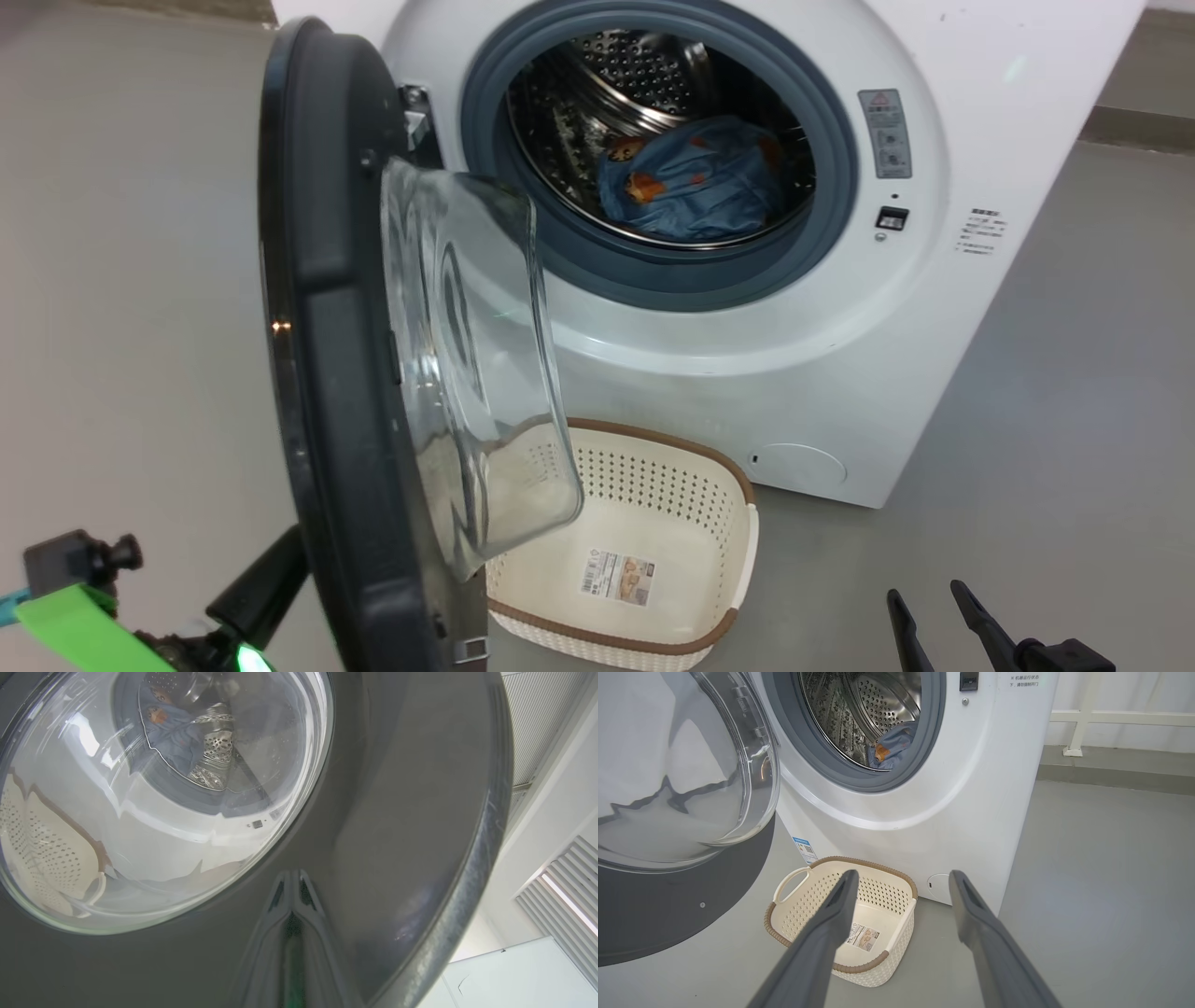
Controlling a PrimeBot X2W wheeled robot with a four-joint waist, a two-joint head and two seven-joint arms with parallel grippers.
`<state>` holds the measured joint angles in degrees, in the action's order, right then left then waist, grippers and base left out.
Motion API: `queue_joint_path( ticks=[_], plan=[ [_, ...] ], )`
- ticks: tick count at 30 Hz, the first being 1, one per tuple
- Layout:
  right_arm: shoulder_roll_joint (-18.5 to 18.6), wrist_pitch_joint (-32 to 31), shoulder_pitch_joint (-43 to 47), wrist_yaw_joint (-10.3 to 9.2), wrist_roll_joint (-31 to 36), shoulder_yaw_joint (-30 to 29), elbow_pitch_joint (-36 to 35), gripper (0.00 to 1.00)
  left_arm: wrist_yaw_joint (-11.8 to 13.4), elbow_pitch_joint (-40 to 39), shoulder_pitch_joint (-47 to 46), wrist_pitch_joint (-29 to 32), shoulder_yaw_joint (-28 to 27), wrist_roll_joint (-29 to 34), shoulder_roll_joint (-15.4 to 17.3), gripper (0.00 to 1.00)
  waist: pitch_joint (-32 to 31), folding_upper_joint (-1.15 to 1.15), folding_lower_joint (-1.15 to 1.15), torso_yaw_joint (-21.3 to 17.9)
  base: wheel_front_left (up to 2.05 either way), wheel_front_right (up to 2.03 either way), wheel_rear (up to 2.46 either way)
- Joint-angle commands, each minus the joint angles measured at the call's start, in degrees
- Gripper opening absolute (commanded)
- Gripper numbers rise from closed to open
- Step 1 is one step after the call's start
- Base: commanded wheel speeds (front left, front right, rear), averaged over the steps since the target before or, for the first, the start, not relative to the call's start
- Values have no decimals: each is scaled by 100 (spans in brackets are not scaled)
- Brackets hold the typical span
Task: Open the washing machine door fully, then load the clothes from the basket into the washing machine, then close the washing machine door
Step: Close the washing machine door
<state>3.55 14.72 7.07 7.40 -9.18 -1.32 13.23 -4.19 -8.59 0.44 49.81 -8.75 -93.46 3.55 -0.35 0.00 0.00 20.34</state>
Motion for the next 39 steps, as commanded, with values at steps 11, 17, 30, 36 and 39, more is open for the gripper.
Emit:
queue_joint_path(
  ticks=[11, 17, 30, 36, 39],
  plan=[
    [24, 28, -179, 9, 60, 123, -151, 100, -55, -172, -94, -294, 401, -5, -49, 0, -21, 0, 0, -549, 0, 0, 0],
    [39, 28, -173, 9, 68, 105, -158, 100, -138, 65, -308, -501, 656, -147, -61, 0, 17, 0, 0, -872, 0, 0, 0],
    [48, 28, -289, 9, 80, 133, -173, 100, -305, 910, -1390, -1173, 1446, -368, -67, 0, 241, 0, 0, -1605, 0, 0, 0],
    [26, 28, -352, 9, 93, 147, -190, 100, -325, 1383, -1905, -1503, 1569, -299, -67, 0, 371, 0, 0, -1950, 0, 0, 0],
    [23, 28, -397, 9, 102, 158, -196, 100, -327, 1579, -2163, -1637, 1574, -231, -67, 0, 441, 0, 0, -2113, 0, 0, 0]
  ],
)
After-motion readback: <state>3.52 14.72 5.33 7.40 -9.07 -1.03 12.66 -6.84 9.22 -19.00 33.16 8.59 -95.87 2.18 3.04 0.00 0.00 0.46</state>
